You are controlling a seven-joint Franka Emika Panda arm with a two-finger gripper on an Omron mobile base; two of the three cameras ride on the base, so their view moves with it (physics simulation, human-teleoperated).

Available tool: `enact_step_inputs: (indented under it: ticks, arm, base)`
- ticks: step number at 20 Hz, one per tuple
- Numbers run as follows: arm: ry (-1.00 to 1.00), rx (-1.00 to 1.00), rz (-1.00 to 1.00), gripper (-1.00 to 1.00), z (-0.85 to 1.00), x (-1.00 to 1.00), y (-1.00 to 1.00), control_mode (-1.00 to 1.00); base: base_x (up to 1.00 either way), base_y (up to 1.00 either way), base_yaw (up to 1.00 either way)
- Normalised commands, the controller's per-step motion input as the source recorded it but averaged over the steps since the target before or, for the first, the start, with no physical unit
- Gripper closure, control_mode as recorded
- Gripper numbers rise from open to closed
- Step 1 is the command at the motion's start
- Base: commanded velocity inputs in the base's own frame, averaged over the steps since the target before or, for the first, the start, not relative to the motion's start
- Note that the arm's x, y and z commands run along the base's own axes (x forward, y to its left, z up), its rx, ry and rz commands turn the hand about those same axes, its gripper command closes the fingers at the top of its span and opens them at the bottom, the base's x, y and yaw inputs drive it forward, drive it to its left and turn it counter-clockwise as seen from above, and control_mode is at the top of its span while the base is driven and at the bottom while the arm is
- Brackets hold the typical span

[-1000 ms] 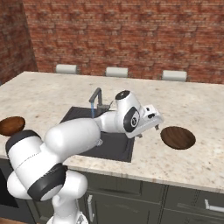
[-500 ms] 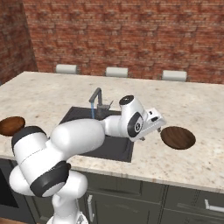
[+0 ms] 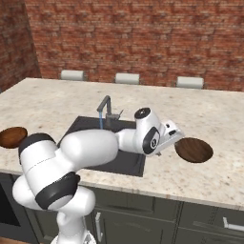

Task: Rinse each bowl for a few seconds and place them down in the sink or on the counter.

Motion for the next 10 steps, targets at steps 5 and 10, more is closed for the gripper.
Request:
enact_step_inputs:
  ticks: [5,10]
  arm:
    - [0.0,0.0,0.02,-1.0,-0.03,0.07,-0.06,-1.0]
    - [0.04,0.0,0.0,-1.0,-0.09,0.1,0.0,-1.0]
  base:
    - [0.0,0.0,0.0]
    - [0.0,0.0,0.0]
